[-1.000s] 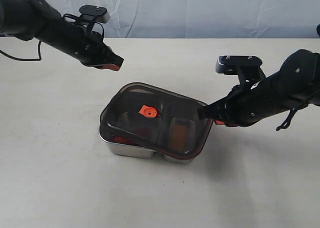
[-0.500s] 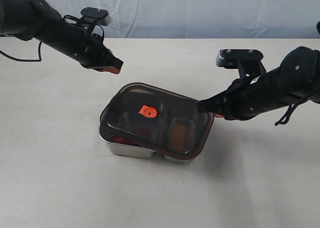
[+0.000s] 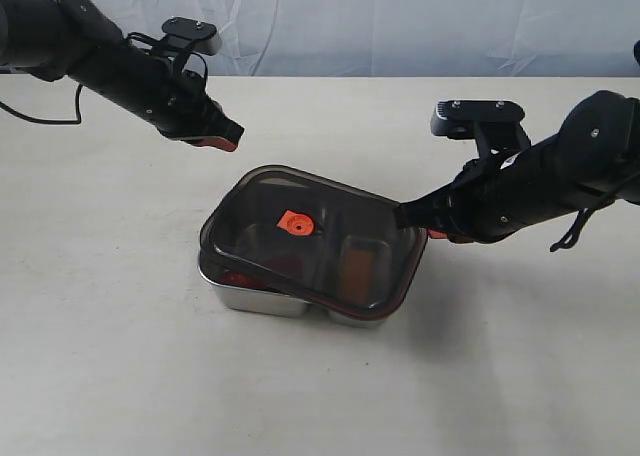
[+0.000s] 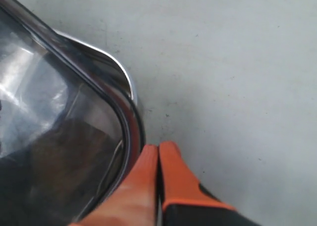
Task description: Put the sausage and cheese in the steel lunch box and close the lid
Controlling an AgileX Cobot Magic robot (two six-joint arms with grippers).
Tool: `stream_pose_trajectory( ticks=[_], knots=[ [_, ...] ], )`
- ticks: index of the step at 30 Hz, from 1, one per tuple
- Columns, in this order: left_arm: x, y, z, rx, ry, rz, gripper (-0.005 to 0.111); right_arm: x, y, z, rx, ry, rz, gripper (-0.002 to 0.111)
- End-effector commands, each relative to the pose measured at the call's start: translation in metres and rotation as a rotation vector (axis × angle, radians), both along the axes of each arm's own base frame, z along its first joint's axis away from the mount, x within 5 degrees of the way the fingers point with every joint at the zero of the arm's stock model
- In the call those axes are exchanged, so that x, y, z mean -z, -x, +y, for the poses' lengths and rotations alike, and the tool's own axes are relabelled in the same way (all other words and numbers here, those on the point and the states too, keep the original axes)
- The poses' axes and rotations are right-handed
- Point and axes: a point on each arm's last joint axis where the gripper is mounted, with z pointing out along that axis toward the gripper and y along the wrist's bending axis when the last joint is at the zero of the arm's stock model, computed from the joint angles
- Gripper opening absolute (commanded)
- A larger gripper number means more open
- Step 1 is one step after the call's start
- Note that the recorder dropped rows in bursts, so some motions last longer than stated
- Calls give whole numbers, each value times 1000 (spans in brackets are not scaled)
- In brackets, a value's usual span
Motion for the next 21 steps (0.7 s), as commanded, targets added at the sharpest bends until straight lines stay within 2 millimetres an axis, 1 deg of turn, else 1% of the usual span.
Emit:
stream_pose_trajectory(
  ticks=[1,6,21],
  knots=[
    [-2,1,2,0,-10,2,0,1,1,1,-28,11,16,-1],
    [-2,1,2,-2,-10,-2,0,1,2,2,-17,1,34,-1],
    [-1,3,2,10,-9,14,0,-3,-6,1,34,-17,-57,-1]
  ],
)
